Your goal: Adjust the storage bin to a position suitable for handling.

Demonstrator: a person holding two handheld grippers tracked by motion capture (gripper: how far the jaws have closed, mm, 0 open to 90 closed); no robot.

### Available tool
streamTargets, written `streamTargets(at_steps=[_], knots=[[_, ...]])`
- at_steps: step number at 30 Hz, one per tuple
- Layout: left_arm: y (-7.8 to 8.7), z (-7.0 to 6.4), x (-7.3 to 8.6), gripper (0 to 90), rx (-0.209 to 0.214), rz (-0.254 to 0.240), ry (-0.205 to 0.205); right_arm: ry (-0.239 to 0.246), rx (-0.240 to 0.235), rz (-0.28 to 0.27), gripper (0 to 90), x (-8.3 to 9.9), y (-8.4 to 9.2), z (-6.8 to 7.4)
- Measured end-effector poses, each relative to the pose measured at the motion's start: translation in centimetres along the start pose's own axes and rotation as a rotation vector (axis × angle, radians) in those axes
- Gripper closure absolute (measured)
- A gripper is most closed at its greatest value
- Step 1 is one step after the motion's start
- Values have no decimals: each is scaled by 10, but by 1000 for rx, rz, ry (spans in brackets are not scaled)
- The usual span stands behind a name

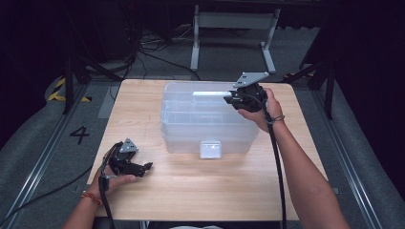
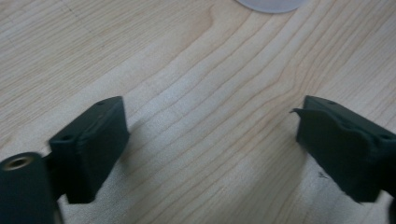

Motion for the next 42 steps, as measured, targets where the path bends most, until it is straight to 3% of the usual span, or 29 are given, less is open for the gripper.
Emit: streamTargets(at_steps=[4, 7, 12, 17, 19, 25, 31, 32, 34, 42], knots=[[5, -2, -5, 208, 9, -11, -15, 7, -11, 10, 736, -1, 0, -1], [14, -3, -16, 255, 0, -65, -32, 6, -18, 15, 736, -3, 0, -2], [29, -8, -32, 324, -2, -112, -75, -1, -30, 20, 735, -6, 1, -5], [39, -13, -59, 362, -21, -159, -124, -7, -40, 32, 735, -8, 1, -8], [40, -17, -70, 377, -6, -189, -130, -12, -41, 39, 734, -10, 1, -9], [42, -24, -86, 438, 21, -228, -133, -25, -56, 48, 734, -12, 0, -12], [40, -27, -90, 566, 30, -232, -142, -38, -61, 49, 732, -15, 0, -15], [40, -28, -92, 566, 43, -248, -133, -42, -64, 45, 732, -16, 0, -15], [41, -30, -96, 652, 65, -265, -131, -46, -62, 47, 730, -17, -1, -16], [40, -30, -104, 809, 57, -279, -120, -55, -58, 55, 727, -20, -1, -19]])
Point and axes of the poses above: each handheld gripper's, and its own axes: y roughly backward along the jaws, x roughly out of its underside, z roughly to its left, the point moved 9 cm from there along -y, roughly forward along the jaws, and after that the axes turned 2 degrees about -y, right-handed, at the moved point
